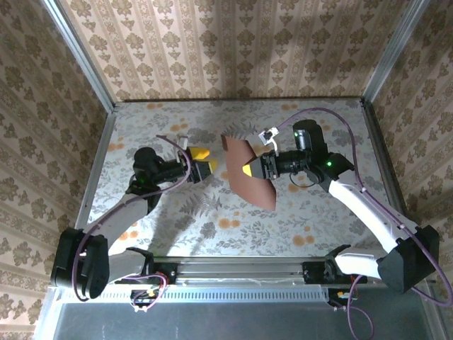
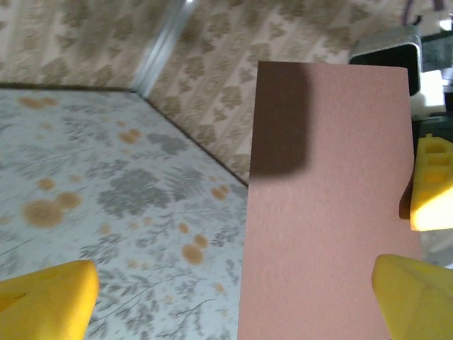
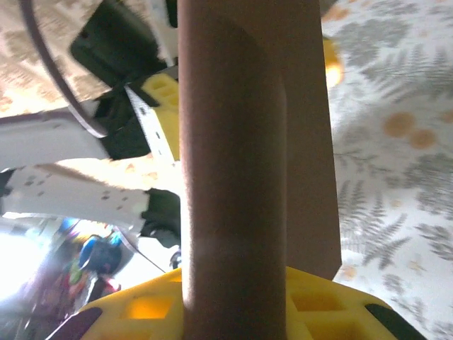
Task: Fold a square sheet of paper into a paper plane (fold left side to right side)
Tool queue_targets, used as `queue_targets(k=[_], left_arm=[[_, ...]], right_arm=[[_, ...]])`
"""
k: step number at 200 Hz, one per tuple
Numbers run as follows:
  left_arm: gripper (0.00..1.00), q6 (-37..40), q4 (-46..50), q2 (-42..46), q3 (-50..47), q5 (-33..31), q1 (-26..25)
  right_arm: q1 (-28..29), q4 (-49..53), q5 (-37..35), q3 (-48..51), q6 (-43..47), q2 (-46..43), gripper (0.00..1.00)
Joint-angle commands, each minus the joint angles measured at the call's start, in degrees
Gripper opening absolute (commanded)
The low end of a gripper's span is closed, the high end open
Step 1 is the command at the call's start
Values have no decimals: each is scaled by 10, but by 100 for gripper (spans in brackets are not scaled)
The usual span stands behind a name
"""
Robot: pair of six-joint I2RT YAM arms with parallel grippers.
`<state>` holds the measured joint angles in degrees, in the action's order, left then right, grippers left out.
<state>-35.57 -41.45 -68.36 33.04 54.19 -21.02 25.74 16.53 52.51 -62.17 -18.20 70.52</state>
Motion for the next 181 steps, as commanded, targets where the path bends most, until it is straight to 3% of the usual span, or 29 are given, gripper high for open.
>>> queue_targets(k=[1, 35, 52, 85, 112, 139, 158, 181], left_arm=[[100, -26, -75, -7, 20, 63, -22], [99, 12, -5, -11, 57, 88, -47], [91, 20, 14, -12, 62, 84, -65], [39, 7, 11, -21, 66, 76, -68], [11, 4, 24, -31, 68, 55, -69], [2, 5, 73, -40, 75, 19, -69], [0, 12, 147, -49, 87, -17, -68], [0, 23, 241, -80, 104, -51, -68]], right_arm=[[11, -35, 61, -23, -9, -9, 28], [4, -18, 38, -29, 23, 1, 28], [-7, -13, 17, -25, 30, 4, 28], [-23, -13, -17, -9, 33, 8, 28], [-32, -4, -47, 3, 38, 8, 29], [-48, 13, -93, 20, 35, 7, 40], [-63, 24, -144, 34, 25, 9, 50], [-76, 35, -195, 47, 5, 24, 55]])
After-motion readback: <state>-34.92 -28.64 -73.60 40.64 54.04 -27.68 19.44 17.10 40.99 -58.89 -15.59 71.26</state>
